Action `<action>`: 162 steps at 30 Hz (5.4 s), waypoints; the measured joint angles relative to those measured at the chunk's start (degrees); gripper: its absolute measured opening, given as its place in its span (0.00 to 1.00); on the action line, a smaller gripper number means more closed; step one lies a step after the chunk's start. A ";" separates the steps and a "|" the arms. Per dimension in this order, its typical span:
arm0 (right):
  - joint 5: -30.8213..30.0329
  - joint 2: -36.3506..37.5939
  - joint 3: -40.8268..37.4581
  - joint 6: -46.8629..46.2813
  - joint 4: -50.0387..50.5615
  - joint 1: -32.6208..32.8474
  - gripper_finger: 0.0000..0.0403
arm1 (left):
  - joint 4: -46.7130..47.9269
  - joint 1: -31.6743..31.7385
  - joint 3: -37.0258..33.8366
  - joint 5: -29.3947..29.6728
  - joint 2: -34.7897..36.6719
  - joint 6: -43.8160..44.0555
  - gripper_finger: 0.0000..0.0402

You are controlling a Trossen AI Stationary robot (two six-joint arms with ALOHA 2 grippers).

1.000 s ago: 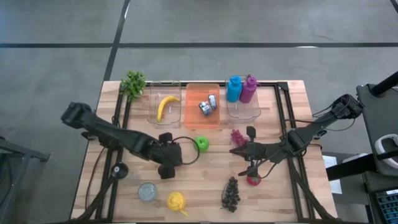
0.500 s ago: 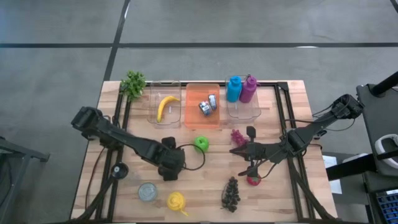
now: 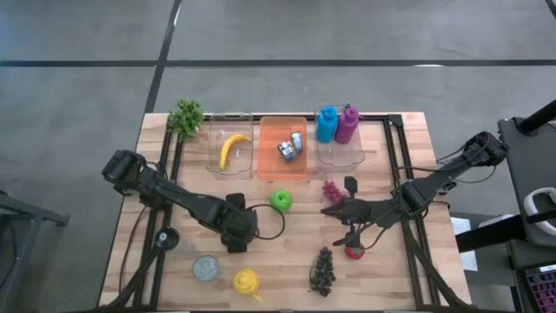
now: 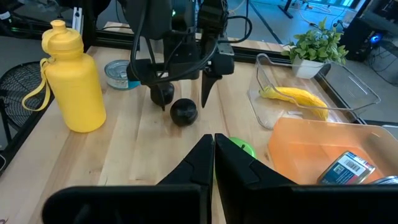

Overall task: Pick & Place Food Item
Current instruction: Put the right black plum into the left transparent bin, then put the black plum into the left transparent bin

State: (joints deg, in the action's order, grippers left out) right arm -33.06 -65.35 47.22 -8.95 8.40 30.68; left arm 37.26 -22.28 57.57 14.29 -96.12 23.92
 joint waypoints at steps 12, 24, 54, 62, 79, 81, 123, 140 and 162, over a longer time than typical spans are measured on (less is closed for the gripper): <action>0.00 0.00 0.00 0.00 0.00 0.02 0.02 | -4.29 -0.06 -2.63 -1.08 -0.04 -0.13 0.84; 0.00 0.00 0.00 0.00 0.00 0.07 0.02 | -4.66 -0.06 -2.78 -1.80 0.03 -0.13 0.53; 0.00 -0.02 0.00 0.00 -0.04 0.00 0.02 | 1.31 1.51 -2.78 16.56 22.18 2.76 0.49; 0.00 -0.02 0.00 0.00 -0.09 0.02 0.02 | 3.76 10.41 -2.74 20.25 27.05 3.56 0.50; 0.00 -0.02 0.00 0.00 -0.22 0.07 0.02 | 6.07 39.24 -3.50 9.10 24.26 -1.26 0.49; 0.00 -0.02 0.00 0.00 -0.21 0.07 0.02 | 6.03 39.63 -3.52 9.00 23.61 -1.49 0.50; 0.00 -0.02 0.00 0.00 -0.15 0.02 0.02 | 15.73 15.08 -3.18 -0.42 27.31 -6.15 0.87; 0.00 -0.02 0.00 0.00 -0.17 0.07 0.02 | 7.61 -8.70 -3.48 1.30 25.01 2.05 0.89; 0.00 -0.02 0.01 0.00 -0.19 0.00 0.02 | 4.50 -8.59 -3.55 -5.28 14.48 0.37 0.89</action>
State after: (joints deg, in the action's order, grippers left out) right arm -33.06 -65.36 47.23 -8.95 8.22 30.68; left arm 41.76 -30.87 54.02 9.01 -81.64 24.29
